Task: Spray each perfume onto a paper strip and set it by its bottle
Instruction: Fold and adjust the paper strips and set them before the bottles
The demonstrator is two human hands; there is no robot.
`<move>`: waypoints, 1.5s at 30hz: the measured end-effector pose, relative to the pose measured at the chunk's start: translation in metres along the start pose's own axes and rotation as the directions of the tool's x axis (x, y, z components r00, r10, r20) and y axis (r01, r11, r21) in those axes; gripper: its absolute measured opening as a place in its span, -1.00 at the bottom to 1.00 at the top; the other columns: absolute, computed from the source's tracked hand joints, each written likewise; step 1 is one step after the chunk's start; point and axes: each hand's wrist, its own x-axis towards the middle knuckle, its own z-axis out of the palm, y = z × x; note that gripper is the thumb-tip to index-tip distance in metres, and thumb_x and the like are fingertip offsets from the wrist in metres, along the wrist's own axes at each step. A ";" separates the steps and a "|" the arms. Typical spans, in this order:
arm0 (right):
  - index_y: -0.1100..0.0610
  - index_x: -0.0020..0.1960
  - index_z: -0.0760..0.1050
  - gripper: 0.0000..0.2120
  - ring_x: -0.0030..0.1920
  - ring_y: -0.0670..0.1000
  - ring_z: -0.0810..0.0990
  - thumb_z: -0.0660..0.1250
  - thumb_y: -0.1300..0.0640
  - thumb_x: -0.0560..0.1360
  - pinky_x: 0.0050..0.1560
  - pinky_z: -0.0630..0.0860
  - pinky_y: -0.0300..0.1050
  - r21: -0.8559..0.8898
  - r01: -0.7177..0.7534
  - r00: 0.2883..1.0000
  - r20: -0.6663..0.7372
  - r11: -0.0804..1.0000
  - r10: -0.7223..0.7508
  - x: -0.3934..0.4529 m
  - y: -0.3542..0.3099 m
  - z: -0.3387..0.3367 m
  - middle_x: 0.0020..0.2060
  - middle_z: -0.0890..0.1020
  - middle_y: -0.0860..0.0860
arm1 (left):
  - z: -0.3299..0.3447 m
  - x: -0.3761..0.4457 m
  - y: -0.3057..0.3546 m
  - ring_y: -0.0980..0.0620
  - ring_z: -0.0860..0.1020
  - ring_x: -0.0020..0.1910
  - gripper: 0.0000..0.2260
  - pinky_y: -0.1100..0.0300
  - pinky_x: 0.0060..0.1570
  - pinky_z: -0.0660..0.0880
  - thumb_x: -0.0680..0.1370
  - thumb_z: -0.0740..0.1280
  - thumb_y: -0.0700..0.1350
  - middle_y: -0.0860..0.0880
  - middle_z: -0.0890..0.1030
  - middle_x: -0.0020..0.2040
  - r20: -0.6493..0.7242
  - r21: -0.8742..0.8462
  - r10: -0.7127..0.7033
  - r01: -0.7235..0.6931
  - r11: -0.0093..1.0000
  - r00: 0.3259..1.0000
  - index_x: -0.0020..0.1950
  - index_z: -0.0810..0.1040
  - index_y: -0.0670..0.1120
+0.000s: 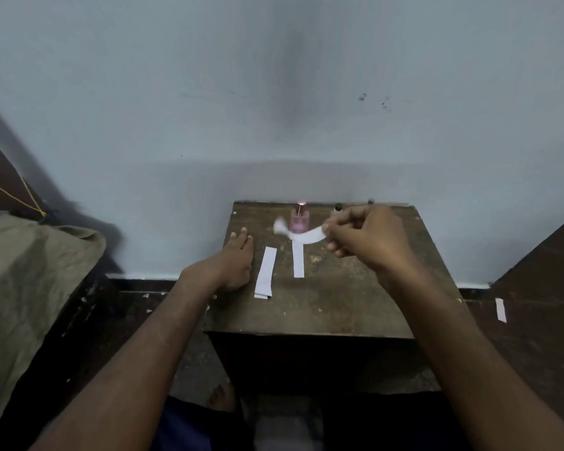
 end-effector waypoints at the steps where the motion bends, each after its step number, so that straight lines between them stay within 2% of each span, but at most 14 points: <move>1: 0.25 -0.08 0.70 -0.97 -0.36 0.02 0.70 0.50 0.33 0.54 -0.32 0.60 -0.21 -0.088 -0.029 0.999 -0.032 0.996 0.026 0.000 0.004 0.001 -0.32 0.74 0.16 | 0.000 -0.001 0.000 -0.20 -0.24 0.70 -0.37 0.01 0.64 -0.15 0.75 0.10 -0.19 -0.18 -0.30 0.70 0.001 -0.005 0.001 -0.001 1.000 1.000 0.70 -0.21 -0.25; 12: 0.27 -0.03 0.70 -0.98 -0.34 0.01 0.71 0.51 0.31 0.55 -0.29 0.62 -0.17 0.038 0.039 0.999 -0.032 0.999 -0.038 0.003 0.000 0.008 -0.32 0.74 0.14 | -0.002 0.001 -0.002 -0.18 -0.23 0.70 -0.36 0.01 0.65 -0.14 0.76 0.11 -0.17 -0.17 -0.30 0.71 0.006 -0.018 0.004 -0.004 1.000 1.000 0.70 -0.21 -0.24; 14: 0.26 -0.05 0.68 -0.97 -0.41 -0.06 0.65 0.47 0.35 0.55 -0.37 0.56 -0.25 0.271 0.075 0.993 0.068 0.960 -0.097 -0.002 -0.013 0.006 -0.35 0.71 0.09 | -0.001 0.001 -0.003 -0.19 -0.22 0.70 -0.37 0.01 0.65 -0.13 0.75 0.10 -0.17 -0.18 -0.30 0.70 0.004 -0.016 0.001 -0.001 1.000 1.000 0.70 -0.21 -0.25; 17: 0.16 -0.11 0.67 -0.87 -0.47 -0.18 0.51 0.40 0.32 0.56 -0.48 0.45 -0.38 0.739 -0.009 0.957 0.202 0.673 -0.209 -0.004 -0.030 -0.006 -0.35 0.65 0.00 | -0.001 0.000 -0.001 -0.20 -0.22 0.70 -0.37 0.01 0.65 -0.14 0.75 0.10 -0.17 -0.19 -0.30 0.70 0.009 -0.023 0.000 0.001 1.000 1.000 0.70 -0.22 -0.26; 19: 0.20 -0.13 0.64 -0.94 -0.47 -0.13 0.56 0.46 0.32 0.50 -0.44 0.56 -0.29 0.566 0.034 0.971 0.176 0.823 -0.162 -0.001 -0.021 -0.010 -0.34 0.67 0.05 | -0.001 0.001 -0.002 -0.19 -0.22 0.70 -0.37 0.01 0.65 -0.14 0.75 0.10 -0.17 -0.18 -0.30 0.70 0.005 -0.022 0.000 0.000 1.000 1.000 0.70 -0.21 -0.25; 20: 0.24 -0.14 0.63 -0.92 -0.47 -0.05 0.62 0.49 0.35 0.49 -0.38 0.66 -0.16 0.214 0.088 0.988 0.106 0.973 -0.113 0.000 -0.012 -0.009 -0.35 0.70 0.09 | 0.000 0.001 -0.002 -0.18 -0.22 0.70 -0.37 0.01 0.66 -0.14 0.75 0.09 -0.17 -0.17 -0.30 0.71 0.000 -0.018 0.002 -0.002 1.000 1.000 0.70 -0.21 -0.24; 22: 0.25 -0.14 0.65 -0.92 -0.43 0.02 0.71 0.52 0.34 0.51 -0.27 0.73 0.05 -0.312 0.099 0.995 0.002 0.945 -0.103 0.001 0.002 -0.006 -0.38 0.73 0.10 | 0.000 0.001 -0.003 -0.18 -0.23 0.70 -0.37 0.00 0.67 -0.14 0.75 0.09 -0.18 -0.17 -0.30 0.71 0.002 -0.019 0.003 -0.003 1.000 1.000 0.70 -0.21 -0.24; 23: 0.27 -0.12 0.65 -0.93 -0.42 0.01 0.71 0.52 0.34 0.51 -0.29 0.72 0.02 -0.285 0.097 0.994 -0.011 0.954 -0.104 0.003 0.004 -0.006 -0.37 0.73 0.11 | 0.000 0.001 -0.004 -0.18 -0.23 0.70 -0.37 0.00 0.67 -0.14 0.75 0.09 -0.18 -0.17 -0.30 0.71 0.005 -0.025 0.003 -0.003 1.000 1.000 0.70 -0.21 -0.24; 25: 0.28 -0.12 0.63 -0.93 -0.45 -0.05 0.63 0.49 0.36 0.53 -0.41 0.57 -0.20 0.188 0.142 0.988 0.040 0.972 -0.152 0.001 -0.010 -0.010 -0.36 0.70 0.09 | 0.000 0.002 -0.004 -0.18 -0.24 0.70 -0.37 -0.01 0.67 -0.13 0.75 0.09 -0.17 -0.16 -0.31 0.71 0.006 -0.030 0.008 -0.008 1.000 1.000 0.70 -0.21 -0.24; 28: 0.16 -0.15 0.59 -0.83 -0.48 -0.18 0.49 0.38 0.34 0.58 -0.50 0.40 -0.38 0.739 0.011 0.960 0.180 0.674 -0.213 0.000 -0.028 -0.016 -0.35 0.64 0.00 | 0.000 0.003 -0.004 -0.18 -0.24 0.70 -0.37 -0.03 0.68 -0.13 0.75 0.09 -0.18 -0.17 -0.31 0.71 0.005 -0.034 0.008 -0.008 0.999 1.000 0.70 -0.21 -0.24; 31: 0.32 -0.09 0.63 -0.94 -0.45 -0.04 0.63 0.46 0.35 0.56 -0.39 0.63 -0.19 0.178 0.037 0.998 0.050 0.983 -0.046 0.004 -0.008 -0.010 -0.35 0.70 0.09 | 0.001 0.003 -0.004 -0.17 -0.24 0.70 -0.37 -0.02 0.67 -0.14 0.75 0.09 -0.18 -0.15 -0.31 0.71 0.000 -0.035 0.006 -0.006 0.999 1.000 0.70 -0.21 -0.22; 34: 0.27 -0.10 0.68 -0.95 -0.35 0.10 0.74 0.52 0.31 0.53 -0.30 0.71 -0.04 -0.201 0.040 0.997 -0.060 0.979 -0.053 0.006 0.004 -0.008 -0.37 0.74 0.12 | 0.001 0.002 -0.004 -0.16 -0.25 0.70 -0.37 -0.01 0.67 -0.14 0.76 0.09 -0.18 -0.15 -0.31 0.71 -0.003 -0.035 0.008 -0.008 0.999 1.000 0.71 -0.22 -0.22; 40: 0.42 0.01 0.62 -0.83 -0.40 0.00 0.61 0.52 0.32 0.51 -0.39 0.55 -0.22 0.295 0.110 0.993 0.003 0.949 -0.116 0.003 -0.014 -0.010 -0.28 0.68 0.21 | 0.001 0.002 -0.002 -0.17 -0.25 0.70 -0.38 -0.02 0.67 -0.14 0.75 0.08 -0.19 -0.15 -0.31 0.70 0.002 -0.037 0.000 0.000 0.999 1.000 0.70 -0.22 -0.22; 45: 0.18 -0.19 0.54 -0.83 -0.51 -0.13 0.49 0.38 0.34 0.56 -0.52 0.42 -0.33 0.598 0.094 0.964 0.145 0.796 -0.223 -0.004 -0.032 -0.015 -0.41 0.64 0.01 | 0.001 0.004 -0.004 -0.17 -0.25 0.70 -0.37 -0.02 0.67 -0.14 0.75 0.09 -0.18 -0.15 -0.32 0.70 0.007 -0.041 0.008 -0.008 0.999 1.000 0.70 -0.22 -0.22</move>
